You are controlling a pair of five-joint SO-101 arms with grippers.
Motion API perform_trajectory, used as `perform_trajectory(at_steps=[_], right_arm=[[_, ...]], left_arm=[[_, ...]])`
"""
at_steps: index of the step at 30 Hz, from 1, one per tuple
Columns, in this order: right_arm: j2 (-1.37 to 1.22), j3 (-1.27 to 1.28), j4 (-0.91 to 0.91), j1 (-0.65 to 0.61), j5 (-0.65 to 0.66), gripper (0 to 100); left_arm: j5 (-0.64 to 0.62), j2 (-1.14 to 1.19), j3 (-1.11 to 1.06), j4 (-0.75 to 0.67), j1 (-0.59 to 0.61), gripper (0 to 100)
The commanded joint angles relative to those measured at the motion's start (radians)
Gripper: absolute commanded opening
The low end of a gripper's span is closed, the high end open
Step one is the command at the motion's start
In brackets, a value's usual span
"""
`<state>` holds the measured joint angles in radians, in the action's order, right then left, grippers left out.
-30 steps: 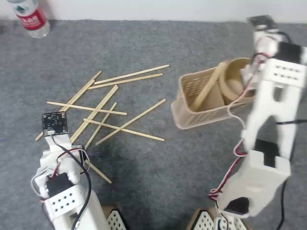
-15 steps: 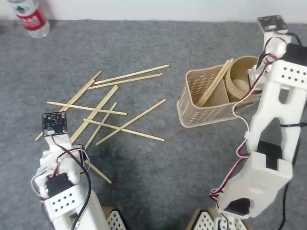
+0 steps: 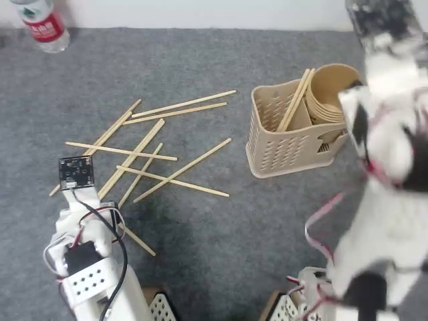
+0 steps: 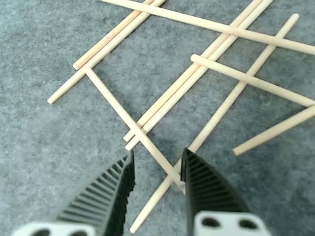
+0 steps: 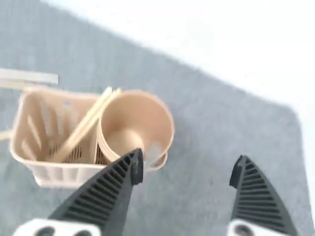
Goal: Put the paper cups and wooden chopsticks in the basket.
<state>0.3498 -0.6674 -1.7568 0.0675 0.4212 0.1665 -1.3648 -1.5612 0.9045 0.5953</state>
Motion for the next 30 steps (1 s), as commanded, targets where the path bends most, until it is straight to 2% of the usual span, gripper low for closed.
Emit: perform_trajectory(at_steps=[1,5,9,11,14,16,20,22,30], right_arm=[[0.125,0.098,-0.033,0.03,-0.094,28.8],[0.295,0.299,-0.031,0.033,-0.175,21.0],[0.49,0.572,0.007,0.039,-0.173,8.4],[0.579,0.753,0.071,0.045,-0.17,5.0],[0.704,1.054,0.231,0.125,-0.158,5.4],[0.777,1.24,0.348,0.222,-0.161,6.9],[0.898,1.511,0.509,0.357,-0.253,9.4],[0.938,1.608,0.552,0.378,-0.293,10.2],[0.967,1.863,0.728,0.377,-0.301,10.1]], left_arm=[[-0.011,-0.011,0.007,-0.063,-0.049,15],[-0.005,-0.011,0.05,-0.071,-0.13,15],[0.011,-0.008,0.177,-0.057,-0.178,15],[0.074,-0.003,0.268,0.0,-0.226,15],[0.15,0.0,0.409,0.146,-0.339,15],[0.192,0.0,0.484,0.224,-0.419,15],[0.233,0.095,0.588,0.288,-0.516,15],[0.256,0.216,0.642,0.311,-0.552,15],[0.462,0.723,0.92,0.4,-0.654,15]])
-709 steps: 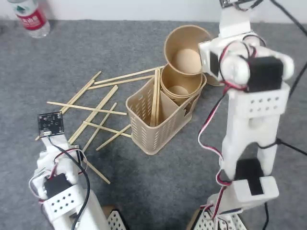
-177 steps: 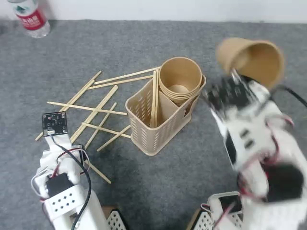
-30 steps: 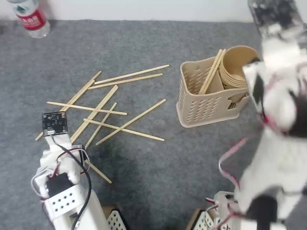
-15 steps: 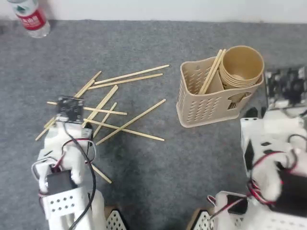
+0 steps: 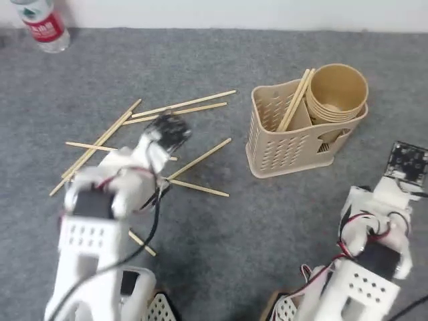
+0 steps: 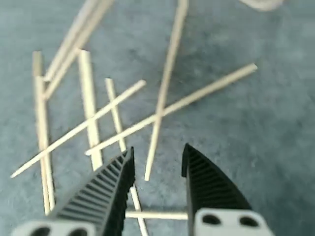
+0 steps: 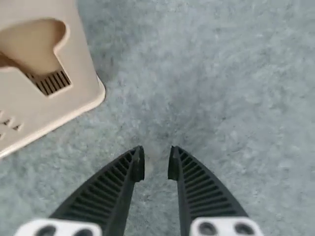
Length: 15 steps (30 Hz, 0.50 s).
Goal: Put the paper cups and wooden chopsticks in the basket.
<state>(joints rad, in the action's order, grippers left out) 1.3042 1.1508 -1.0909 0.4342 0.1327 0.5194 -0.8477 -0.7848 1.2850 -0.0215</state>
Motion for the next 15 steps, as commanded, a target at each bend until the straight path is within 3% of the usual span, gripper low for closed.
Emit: perform_trajectory(at_steps=[1,8,15], right_arm=[[0.013,0.078,0.087,0.01,-0.012,10.0],[0.015,0.224,0.226,0.001,-0.012,9.8],[0.021,0.255,0.232,-0.102,-0.006,9.7]], left_arm=[[0.153,0.252,0.163,0.02,-0.041,15],[0.42,0.554,0.243,-0.018,-0.029,15],[0.555,0.812,0.251,-0.15,0.005,15]])
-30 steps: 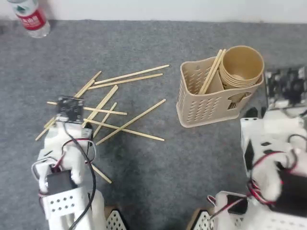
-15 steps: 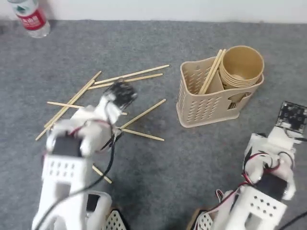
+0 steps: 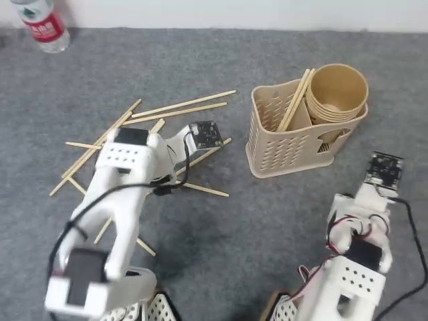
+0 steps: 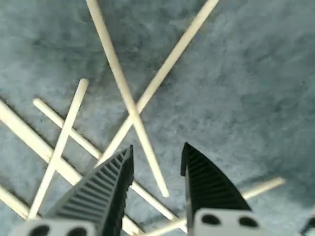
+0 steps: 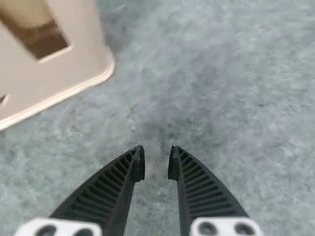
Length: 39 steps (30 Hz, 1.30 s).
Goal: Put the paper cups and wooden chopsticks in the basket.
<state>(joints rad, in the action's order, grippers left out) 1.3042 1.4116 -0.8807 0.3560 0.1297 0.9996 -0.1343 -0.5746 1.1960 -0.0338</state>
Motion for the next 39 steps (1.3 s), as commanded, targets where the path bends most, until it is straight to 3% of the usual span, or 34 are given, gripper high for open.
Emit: perform_trajectory(at_steps=[1,6,15,21,27,33,39], right_arm=[[0.021,-0.006,0.022,-0.025,-0.003,9.7],[0.021,-0.006,0.022,-0.025,-0.003,9.7],[0.021,-0.005,0.022,-0.025,-0.003,9.7],[0.021,-0.005,0.022,-0.025,-0.003,9.7],[0.021,-0.005,0.022,-0.027,-0.003,9.7],[0.021,-0.003,0.022,-0.027,-0.003,9.7],[0.022,0.034,0.076,-0.027,-0.002,9.7]], left_arm=[[0.091,0.124,0.041,-0.081,0.023,15],[0.107,0.245,0.074,-0.206,0.066,15],[0.114,0.391,0.24,-0.103,0.063,15],[0.114,0.396,0.24,-0.077,0.046,1],[0.114,0.396,0.246,-0.025,-0.023,1],[0.109,0.394,0.348,0.141,-0.075,1],[0.078,0.285,0.668,0.43,-0.014,1]])
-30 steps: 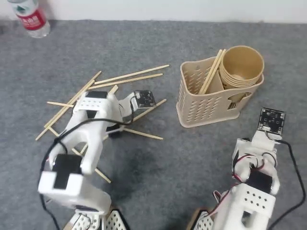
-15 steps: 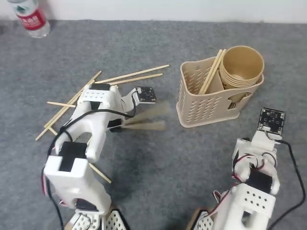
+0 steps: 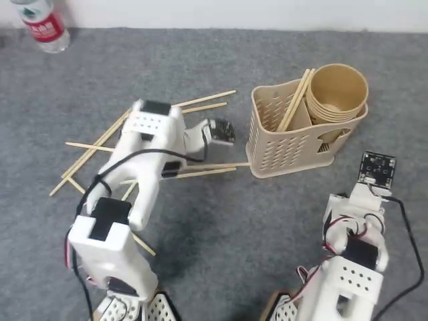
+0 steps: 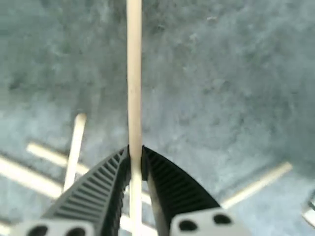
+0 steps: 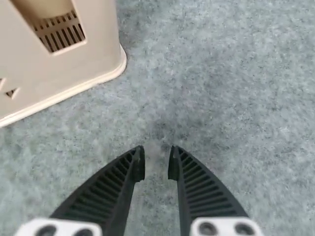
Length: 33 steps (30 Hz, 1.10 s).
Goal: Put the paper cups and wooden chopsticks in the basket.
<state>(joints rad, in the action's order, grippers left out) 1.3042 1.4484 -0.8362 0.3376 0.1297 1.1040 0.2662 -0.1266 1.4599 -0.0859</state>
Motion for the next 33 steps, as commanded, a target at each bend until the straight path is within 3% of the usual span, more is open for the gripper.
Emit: perform_trajectory(at_steps=[1,7,11,13,17,19,25,33], right_arm=[[0.022,-0.003,0.033,-0.008,-0.002,9.7],[0.022,-0.002,0.033,-0.008,-0.002,9.7],[0.022,0.0,0.033,-0.008,-0.002,9.7],[0.022,0.0,0.033,-0.008,-0.002,9.7],[0.021,0.002,0.031,-0.008,-0.002,9.7],[0.018,0.005,0.031,-0.008,-0.002,9.7],[0.022,0.021,0.041,-0.007,0.0,9.7],[0.022,0.028,0.071,-0.007,0.0,9.7]], left_arm=[[-0.035,-0.157,0.265,0.198,0.043,1],[-0.112,-0.442,0.441,0.292,0.02,1],[-0.295,-0.617,0.479,0.284,-0.072,1],[-0.471,-0.68,0.478,0.221,-0.153,1],[-1.034,-0.756,0.478,-0.069,-0.227,1],[-1.237,-0.761,0.46,-0.216,-0.261,1],[-1.289,-0.706,0.226,-0.534,-0.466,1],[-1.286,-0.675,-0.108,-0.87,-0.539,1]])
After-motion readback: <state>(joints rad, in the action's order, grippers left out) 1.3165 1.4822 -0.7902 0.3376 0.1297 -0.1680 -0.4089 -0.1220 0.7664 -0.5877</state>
